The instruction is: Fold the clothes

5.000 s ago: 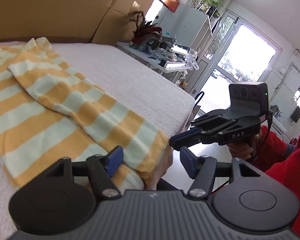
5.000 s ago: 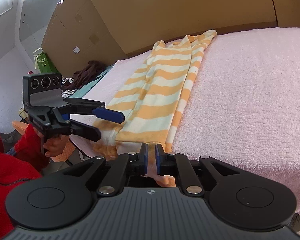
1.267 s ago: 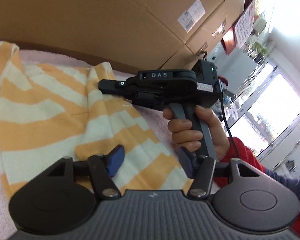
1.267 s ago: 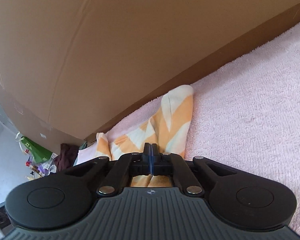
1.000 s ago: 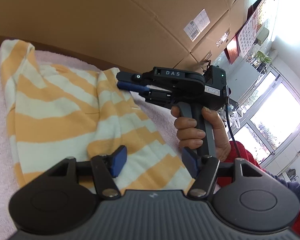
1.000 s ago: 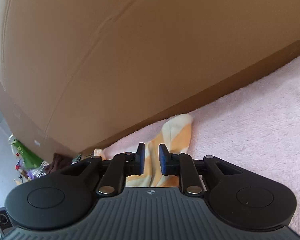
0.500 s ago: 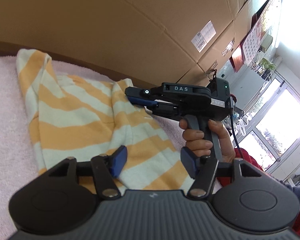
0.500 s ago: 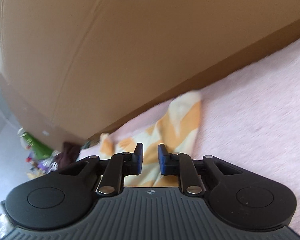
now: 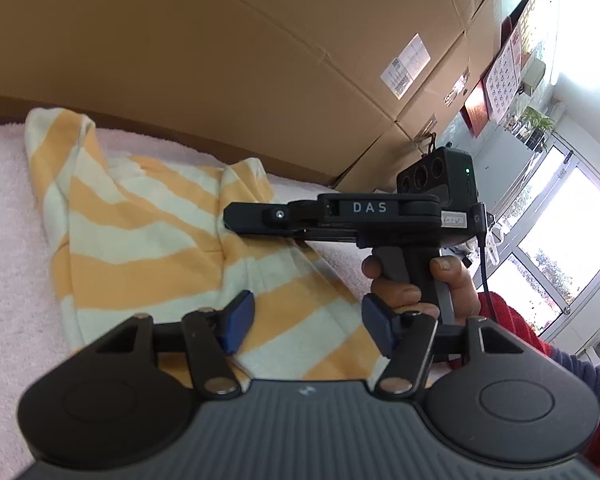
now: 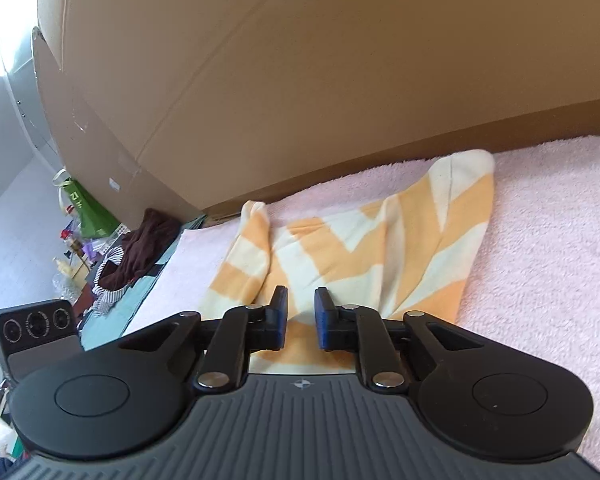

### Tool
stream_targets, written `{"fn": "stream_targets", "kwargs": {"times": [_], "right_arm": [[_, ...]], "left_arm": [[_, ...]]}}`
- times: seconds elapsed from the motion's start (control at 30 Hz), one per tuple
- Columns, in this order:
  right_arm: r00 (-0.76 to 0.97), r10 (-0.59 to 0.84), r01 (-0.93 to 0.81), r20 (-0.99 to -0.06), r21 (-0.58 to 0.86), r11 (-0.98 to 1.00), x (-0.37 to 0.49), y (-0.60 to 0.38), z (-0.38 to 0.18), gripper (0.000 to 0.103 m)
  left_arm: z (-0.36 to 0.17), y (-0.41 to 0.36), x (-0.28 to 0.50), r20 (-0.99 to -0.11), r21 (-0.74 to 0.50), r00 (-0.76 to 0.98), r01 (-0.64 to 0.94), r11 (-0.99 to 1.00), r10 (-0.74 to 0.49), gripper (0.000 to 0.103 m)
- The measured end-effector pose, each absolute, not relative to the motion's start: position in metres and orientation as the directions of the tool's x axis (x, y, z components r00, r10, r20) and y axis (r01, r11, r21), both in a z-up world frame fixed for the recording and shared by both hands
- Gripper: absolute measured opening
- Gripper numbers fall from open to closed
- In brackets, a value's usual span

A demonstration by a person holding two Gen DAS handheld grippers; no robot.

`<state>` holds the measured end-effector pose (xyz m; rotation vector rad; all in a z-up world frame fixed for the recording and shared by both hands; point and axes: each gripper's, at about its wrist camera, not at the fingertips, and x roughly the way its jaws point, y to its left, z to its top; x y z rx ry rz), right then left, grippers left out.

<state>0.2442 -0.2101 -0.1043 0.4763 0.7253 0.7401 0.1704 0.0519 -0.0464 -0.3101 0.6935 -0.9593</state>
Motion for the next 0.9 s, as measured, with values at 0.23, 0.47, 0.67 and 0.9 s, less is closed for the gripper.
{"fn": "stream_targets", "kwargs": {"times": [0.23, 0.47, 0.67, 0.9], "right_arm": [[0.598, 0.713, -0.32, -0.366, 0.707, 0.631, 0.249, -0.245, -0.112, 0.025], [0.672, 0.63, -0.263, -0.389, 0.67, 0.694, 0.24, -0.253, -0.106, 0.018], [0.649, 0.703, -0.295, -0.291, 0.756, 0.585, 0.166, -0.266, -0.084, 0.032], [0.549, 0.735, -0.323, -0.398, 0.71, 0.626, 0.098, -0.262, -0.104, 0.029]], "left_arm": [[-0.048, 0.053, 0.17, -0.392, -0.535, 0.365, 0.656, 0.532, -0.845, 0.073], [-0.043, 0.061, 0.166, -0.328, -0.539, 0.386, 0.673, 0.506, -0.862, 0.072], [-0.044, 0.066, 0.172, -0.37, -0.512, 0.469, 0.617, 0.597, -0.802, 0.079], [-0.045, 0.063, 0.171, -0.39, -0.481, 0.498, 0.607, 0.632, -0.775, 0.082]]}}
